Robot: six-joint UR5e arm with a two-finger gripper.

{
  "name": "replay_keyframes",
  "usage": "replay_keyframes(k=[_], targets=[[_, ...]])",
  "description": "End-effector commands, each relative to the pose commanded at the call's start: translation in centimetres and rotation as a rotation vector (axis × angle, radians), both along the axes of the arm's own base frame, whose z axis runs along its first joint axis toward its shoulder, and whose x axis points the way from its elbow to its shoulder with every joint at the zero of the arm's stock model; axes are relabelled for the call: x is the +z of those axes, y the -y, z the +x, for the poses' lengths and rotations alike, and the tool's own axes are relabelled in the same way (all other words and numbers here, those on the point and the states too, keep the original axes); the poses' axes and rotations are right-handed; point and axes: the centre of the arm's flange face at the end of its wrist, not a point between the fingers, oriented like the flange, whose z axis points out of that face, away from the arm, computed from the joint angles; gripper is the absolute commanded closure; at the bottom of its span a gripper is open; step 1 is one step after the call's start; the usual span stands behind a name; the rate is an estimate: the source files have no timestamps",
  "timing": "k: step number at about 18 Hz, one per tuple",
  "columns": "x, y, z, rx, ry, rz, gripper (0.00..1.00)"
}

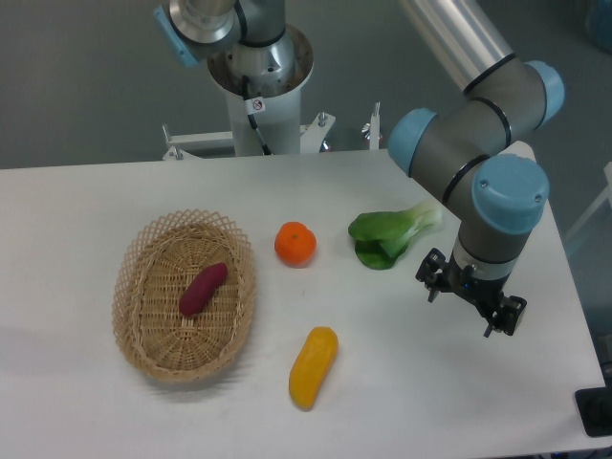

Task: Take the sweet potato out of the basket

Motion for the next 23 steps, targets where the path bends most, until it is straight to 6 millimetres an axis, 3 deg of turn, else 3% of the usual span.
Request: replay_keyframes(k=[9,13,17,23], targets=[[-0.2,-0.7,0.7,-0.008,0.007,-0.001,0.00],[-0.4,-2.0,1.9,-0.030,0.015,0.001,0.00],[-0.4,-4.0,4.0,-0.040,0.023,0.000,0.00],[-0.4,-8.1,9.3,-0.008,0.071,0.048,0.00]])
